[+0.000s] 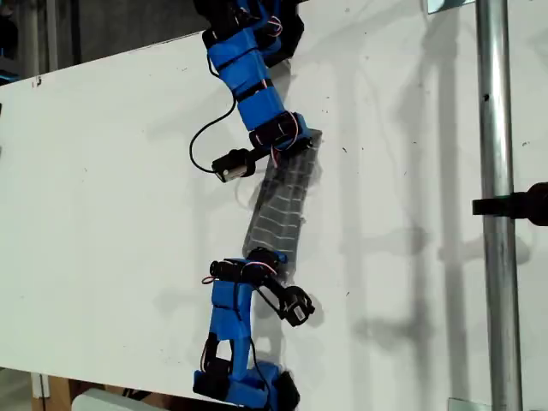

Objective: Grasp corners of a towel and fold twice.

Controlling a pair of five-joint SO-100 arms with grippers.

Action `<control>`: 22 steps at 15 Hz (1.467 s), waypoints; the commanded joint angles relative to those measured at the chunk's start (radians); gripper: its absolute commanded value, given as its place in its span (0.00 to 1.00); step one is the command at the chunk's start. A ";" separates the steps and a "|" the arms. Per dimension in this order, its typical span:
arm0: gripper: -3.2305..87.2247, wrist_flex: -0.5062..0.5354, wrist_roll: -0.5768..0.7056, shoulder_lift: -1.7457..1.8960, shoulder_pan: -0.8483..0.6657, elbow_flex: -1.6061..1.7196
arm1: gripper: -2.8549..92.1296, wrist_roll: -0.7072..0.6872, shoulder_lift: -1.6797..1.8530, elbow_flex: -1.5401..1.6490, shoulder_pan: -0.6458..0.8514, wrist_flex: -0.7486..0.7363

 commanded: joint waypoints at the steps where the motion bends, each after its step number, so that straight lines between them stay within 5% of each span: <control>1: 0.24 -0.025 -0.009 0.009 -0.021 -0.002 | 0.03 0.015 -0.017 0.009 0.040 -0.008; 6: 0.26 0.017 0.028 0.058 -0.117 0.011 | 0.03 -0.043 0.132 0.115 0.077 -0.032; 8: 0.30 0.040 0.008 0.086 -0.138 0.038 | 0.21 -0.055 0.236 0.133 0.046 -0.063; 11: 0.30 0.087 -0.018 0.247 -0.121 0.107 | 0.29 -0.052 0.439 0.138 0.002 -0.043; 18: 0.25 0.064 -0.083 0.904 -0.083 0.552 | 0.31 0.107 0.982 0.462 -0.002 0.100; 22: 0.06 -0.031 -0.337 1.687 0.147 1.046 | 0.35 0.408 1.302 0.788 -0.222 -0.020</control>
